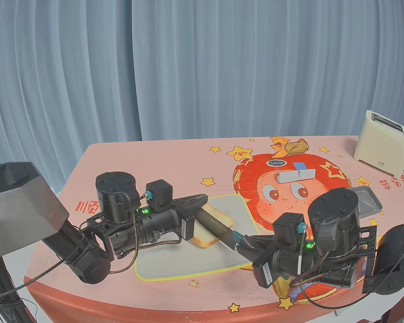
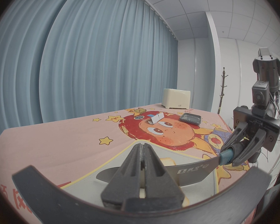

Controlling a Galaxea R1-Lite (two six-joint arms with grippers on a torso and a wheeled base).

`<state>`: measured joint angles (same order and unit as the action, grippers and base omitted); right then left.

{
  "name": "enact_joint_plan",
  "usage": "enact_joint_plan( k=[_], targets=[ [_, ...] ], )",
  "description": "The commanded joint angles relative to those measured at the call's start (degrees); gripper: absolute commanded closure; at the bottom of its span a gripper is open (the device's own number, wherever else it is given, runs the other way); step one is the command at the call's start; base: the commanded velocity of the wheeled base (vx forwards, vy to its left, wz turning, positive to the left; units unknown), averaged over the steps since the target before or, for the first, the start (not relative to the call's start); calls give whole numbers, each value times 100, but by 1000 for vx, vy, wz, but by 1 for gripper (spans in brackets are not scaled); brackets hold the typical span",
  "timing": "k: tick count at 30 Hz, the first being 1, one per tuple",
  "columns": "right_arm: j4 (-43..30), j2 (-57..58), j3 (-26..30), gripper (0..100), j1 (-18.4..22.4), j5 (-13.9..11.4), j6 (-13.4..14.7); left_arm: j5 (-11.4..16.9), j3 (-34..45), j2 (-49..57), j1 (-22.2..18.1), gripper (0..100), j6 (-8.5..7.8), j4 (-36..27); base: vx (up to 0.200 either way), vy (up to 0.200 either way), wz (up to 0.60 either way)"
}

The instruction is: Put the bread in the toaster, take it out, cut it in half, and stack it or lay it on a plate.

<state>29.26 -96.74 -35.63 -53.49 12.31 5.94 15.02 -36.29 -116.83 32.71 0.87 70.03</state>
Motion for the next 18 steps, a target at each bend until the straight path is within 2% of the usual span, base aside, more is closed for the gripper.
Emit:
enact_joint_plan(
  k=[1, 18],
  targets=[
    [27, -20, -14, 100, 5, -1, 4, 1, 8, -32, -1, 100, 1, -34, 0, 0, 0],
    [19, -11, -5, 100, -3, -1, 4, 1, 34, -138, -1, 100, 1, -16, 0, 0, 0]
  ],
)
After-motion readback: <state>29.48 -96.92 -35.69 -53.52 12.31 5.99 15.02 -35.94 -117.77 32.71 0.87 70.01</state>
